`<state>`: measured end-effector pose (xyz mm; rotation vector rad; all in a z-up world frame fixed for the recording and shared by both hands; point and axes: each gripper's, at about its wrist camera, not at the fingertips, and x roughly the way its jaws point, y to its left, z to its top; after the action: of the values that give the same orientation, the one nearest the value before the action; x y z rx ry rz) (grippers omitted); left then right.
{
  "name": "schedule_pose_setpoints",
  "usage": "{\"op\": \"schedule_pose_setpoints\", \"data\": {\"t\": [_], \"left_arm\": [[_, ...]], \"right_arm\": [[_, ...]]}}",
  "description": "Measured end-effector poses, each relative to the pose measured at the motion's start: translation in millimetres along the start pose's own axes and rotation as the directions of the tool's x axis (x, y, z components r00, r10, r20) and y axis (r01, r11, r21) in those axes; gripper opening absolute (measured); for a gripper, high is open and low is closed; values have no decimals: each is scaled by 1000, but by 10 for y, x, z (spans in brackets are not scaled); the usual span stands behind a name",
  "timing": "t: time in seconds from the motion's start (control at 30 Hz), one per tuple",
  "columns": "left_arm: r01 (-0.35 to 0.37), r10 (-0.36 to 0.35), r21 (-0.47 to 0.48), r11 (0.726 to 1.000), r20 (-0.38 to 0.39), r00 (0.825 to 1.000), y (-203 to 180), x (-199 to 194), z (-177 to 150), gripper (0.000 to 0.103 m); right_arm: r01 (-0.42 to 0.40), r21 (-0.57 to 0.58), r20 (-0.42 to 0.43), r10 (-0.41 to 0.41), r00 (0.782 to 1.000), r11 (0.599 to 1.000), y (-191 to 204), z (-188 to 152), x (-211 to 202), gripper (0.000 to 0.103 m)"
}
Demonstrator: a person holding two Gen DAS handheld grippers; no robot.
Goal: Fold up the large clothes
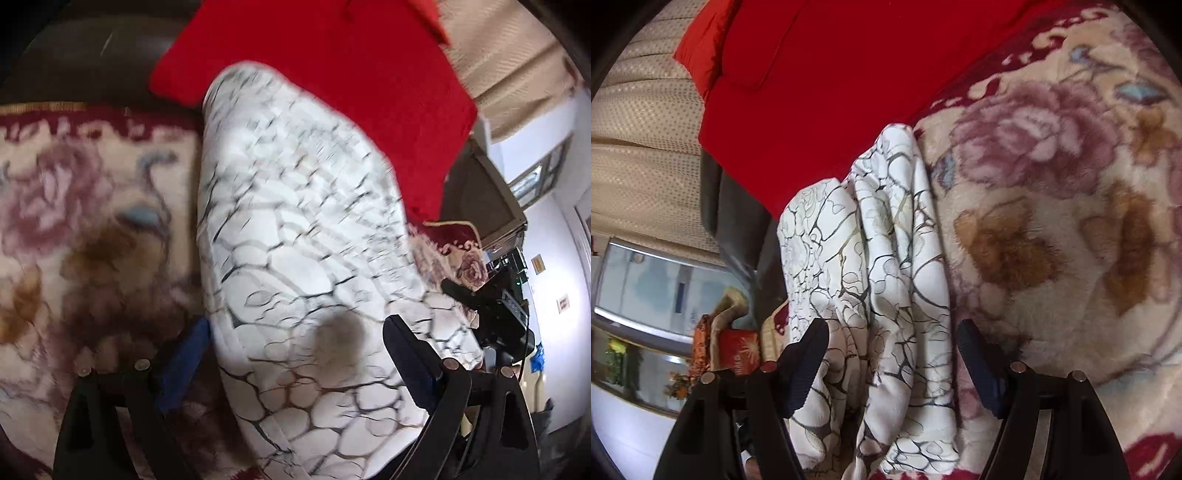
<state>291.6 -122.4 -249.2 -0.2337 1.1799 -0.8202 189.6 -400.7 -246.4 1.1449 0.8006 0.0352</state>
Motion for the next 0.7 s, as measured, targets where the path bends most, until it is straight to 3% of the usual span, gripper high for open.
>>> {"op": "schedule_pose_setpoints", "data": {"t": [0.2, 0.3, 0.43, 0.53, 0.7], "left_arm": [[60, -67, -75, 995, -101, 993, 70, 273, 8, 96], [83, -93, -90, 992, -113, 989, 65, 358, 4, 97], [79, -85, -71, 994, -97, 992, -10, 421, -7, 98], [86, -90, -53, 995, -77, 993, -63, 435, -3, 98], [79, -78, 26, 997, -32, 996, -254, 423, -35, 96]], "right_arm": [[-3, -63, -50, 0, 999, 998, 109, 59, 288, 79], [6, -108, -54, -12, 998, 994, 205, 28, 394, 87], [25, -193, -65, -38, 997, 981, 362, -42, 616, 88], [17, -207, -58, -29, 998, 978, 389, -79, 676, 83], [48, -268, -12, -53, 999, 962, 492, -233, 678, 59]]}}
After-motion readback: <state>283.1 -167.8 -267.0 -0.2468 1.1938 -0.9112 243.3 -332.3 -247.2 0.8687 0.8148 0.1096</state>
